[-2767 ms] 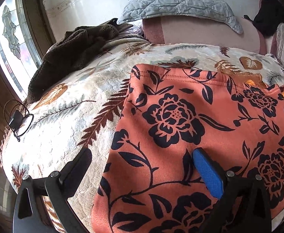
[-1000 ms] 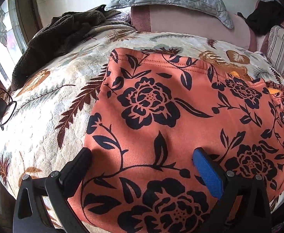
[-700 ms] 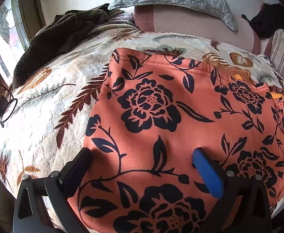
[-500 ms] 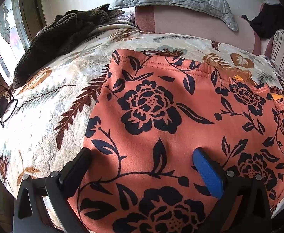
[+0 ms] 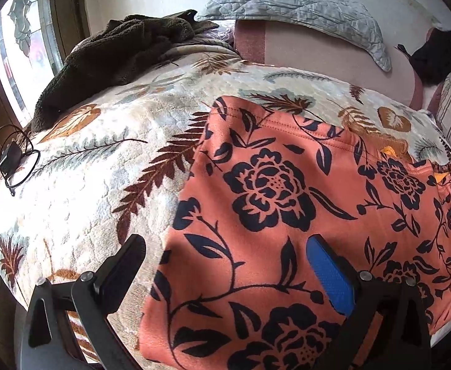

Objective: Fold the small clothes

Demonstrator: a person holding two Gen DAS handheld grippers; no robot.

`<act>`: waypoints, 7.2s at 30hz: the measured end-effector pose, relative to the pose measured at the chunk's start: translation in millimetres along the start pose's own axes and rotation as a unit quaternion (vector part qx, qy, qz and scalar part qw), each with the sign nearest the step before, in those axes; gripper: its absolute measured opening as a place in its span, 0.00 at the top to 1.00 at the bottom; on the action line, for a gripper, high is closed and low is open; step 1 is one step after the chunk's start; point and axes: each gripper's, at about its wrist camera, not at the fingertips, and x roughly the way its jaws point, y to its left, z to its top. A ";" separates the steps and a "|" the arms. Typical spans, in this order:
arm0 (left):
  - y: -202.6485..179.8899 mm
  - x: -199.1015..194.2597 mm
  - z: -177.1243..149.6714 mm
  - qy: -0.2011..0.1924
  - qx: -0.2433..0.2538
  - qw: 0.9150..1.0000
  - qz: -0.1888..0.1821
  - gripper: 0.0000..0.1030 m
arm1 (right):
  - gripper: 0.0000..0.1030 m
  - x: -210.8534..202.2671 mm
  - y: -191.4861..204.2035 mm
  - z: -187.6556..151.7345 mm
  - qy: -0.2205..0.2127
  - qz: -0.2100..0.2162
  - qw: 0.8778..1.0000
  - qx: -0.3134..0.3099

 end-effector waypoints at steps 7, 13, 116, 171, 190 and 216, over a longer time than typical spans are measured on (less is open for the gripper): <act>34.3 -16.2 8.3 -0.021 -0.045 0.998 0.035 0.00 | 0.83 28.6 93.1 -26.2 0.030 0.029 0.995 -0.094; 65.5 -33.2 9.6 -0.050 -0.069 0.994 0.068 0.00 | 0.83 71.8 151.6 -73.3 0.086 0.071 0.983 -0.146; 62.5 0.6 29.4 0.045 -0.062 0.994 -0.079 0.00 | 0.20 183.5 64.9 -53.4 0.245 0.009 0.963 -0.114; 1.9 1.2 45.5 0.043 -0.049 0.973 -0.223 0.67 | 0.57 215.8 93.2 -65.0 0.189 0.064 0.957 -0.212; -95.0 27.4 58.0 0.085 0.002 0.980 -0.180 0.57 | 0.49 190.2 34.9 17.4 0.151 -0.067 0.971 -0.170; -82.2 -148.4 53.7 -0.096 0.080 0.992 -0.029 0.25 | 0.41 122.7 86.8 -61.2 0.143 -0.146 0.927 -0.314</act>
